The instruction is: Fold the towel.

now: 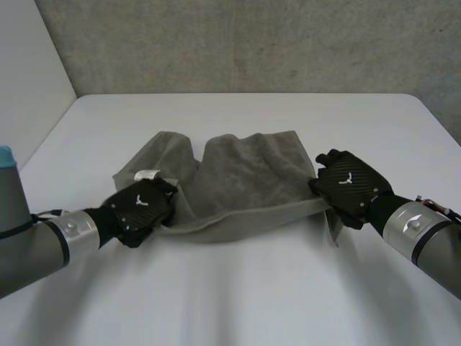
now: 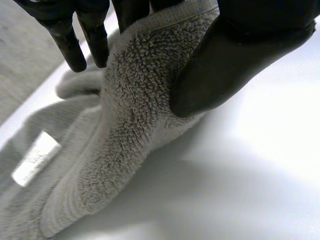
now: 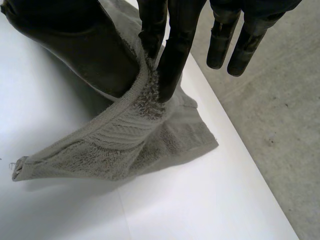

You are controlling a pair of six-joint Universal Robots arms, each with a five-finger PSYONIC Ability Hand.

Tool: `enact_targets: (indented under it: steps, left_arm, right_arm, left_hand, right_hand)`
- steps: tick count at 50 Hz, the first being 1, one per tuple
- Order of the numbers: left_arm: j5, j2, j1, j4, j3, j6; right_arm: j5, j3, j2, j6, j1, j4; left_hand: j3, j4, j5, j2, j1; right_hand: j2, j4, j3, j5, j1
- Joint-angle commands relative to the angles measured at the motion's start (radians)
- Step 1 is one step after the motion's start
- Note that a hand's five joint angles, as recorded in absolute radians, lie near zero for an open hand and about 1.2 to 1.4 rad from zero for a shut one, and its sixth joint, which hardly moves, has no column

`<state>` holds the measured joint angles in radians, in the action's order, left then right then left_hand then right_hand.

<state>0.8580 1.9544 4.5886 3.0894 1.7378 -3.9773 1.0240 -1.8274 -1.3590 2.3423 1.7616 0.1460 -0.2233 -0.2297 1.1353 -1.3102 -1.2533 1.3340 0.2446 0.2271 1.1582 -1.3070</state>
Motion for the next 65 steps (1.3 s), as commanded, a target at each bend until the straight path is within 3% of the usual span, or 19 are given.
enact_targets:
  steps: [1, 8, 18, 24, 26, 36, 46, 51, 58, 65]
  left_arm:
    - [0.006, -0.129, 0.016, 0.002, 0.038, 0.113]
    - [0.007, -0.193, 0.044, 0.009, 0.115, 0.204]
    - [0.009, -0.279, 0.096, 0.022, 0.241, 0.247]
    - [0.016, -0.468, 0.139, 0.018, 0.273, 0.371]
    - [0.041, -0.564, 0.179, 0.017, 0.258, 0.461]
    - [0.047, -0.681, 0.231, 0.014, 0.218, 0.647]
    - [0.047, -0.605, 0.222, 0.006, 0.236, 0.639]
    - [0.045, -0.554, 0.217, 0.006, 0.236, 0.635]
    - [0.049, -0.48, 0.217, -0.008, 0.267, 0.488]
    - [0.045, -0.497, 0.223, -0.11, 0.299, 0.448]
  right_arm:
    - [0.007, 0.016, -0.023, 0.002, -0.016, -0.081]
    - [0.002, 0.007, -0.032, 0.0, -0.025, -0.21]
    - [-0.013, -0.047, -0.121, -0.015, -0.064, -0.322]
    - [-0.051, -0.012, -0.262, -0.031, -0.117, -0.444]
    - [-0.088, 0.025, -0.323, -0.04, -0.143, -0.485]
    - [-0.14, 0.12, -0.387, -0.057, -0.162, -0.611]
    - [-0.13, 0.117, -0.355, -0.221, -0.169, -0.663]
    - [-0.084, 0.123, -0.305, -0.238, -0.171, -0.646]
    - [-0.004, 0.105, -0.27, -0.228, -0.171, -0.562]
    - [-0.03, 0.106, -0.293, -0.228, -0.174, -0.666]
  left_hand:
    - [0.049, 0.055, 0.086, -0.086, -0.143]
    - [0.049, 0.055, 0.086, -0.086, -0.143]
    - [0.049, 0.055, 0.086, -0.086, -0.143]
    - [0.049, 0.055, 0.086, -0.086, -0.143]
    - [0.049, 0.055, 0.086, -0.086, -0.143]
    - [0.049, 0.055, 0.086, -0.086, -0.143]
    - [0.049, 0.055, 0.086, -0.086, -0.143]
    - [0.049, 0.055, 0.086, -0.086, -0.143]
    - [0.049, 0.055, 0.086, -0.086, -0.143]
    - [0.049, 0.055, 0.086, -0.086, -0.143]
  right_hand:
    - [0.062, -0.07, -0.053, 0.064, -0.089]
    - [0.062, -0.07, -0.053, 0.064, -0.089]
    - [0.062, -0.07, -0.053, 0.064, -0.089]
    - [0.062, -0.07, -0.053, 0.064, -0.089]
    - [0.062, -0.07, -0.053, 0.064, -0.089]
    - [0.062, -0.07, -0.053, 0.064, -0.089]
    - [0.062, -0.07, -0.053, 0.064, -0.089]
    - [0.062, -0.07, -0.053, 0.064, -0.089]
    - [0.062, -0.07, -0.053, 0.064, -0.089]
    - [0.062, -0.07, -0.053, 0.064, -0.089]
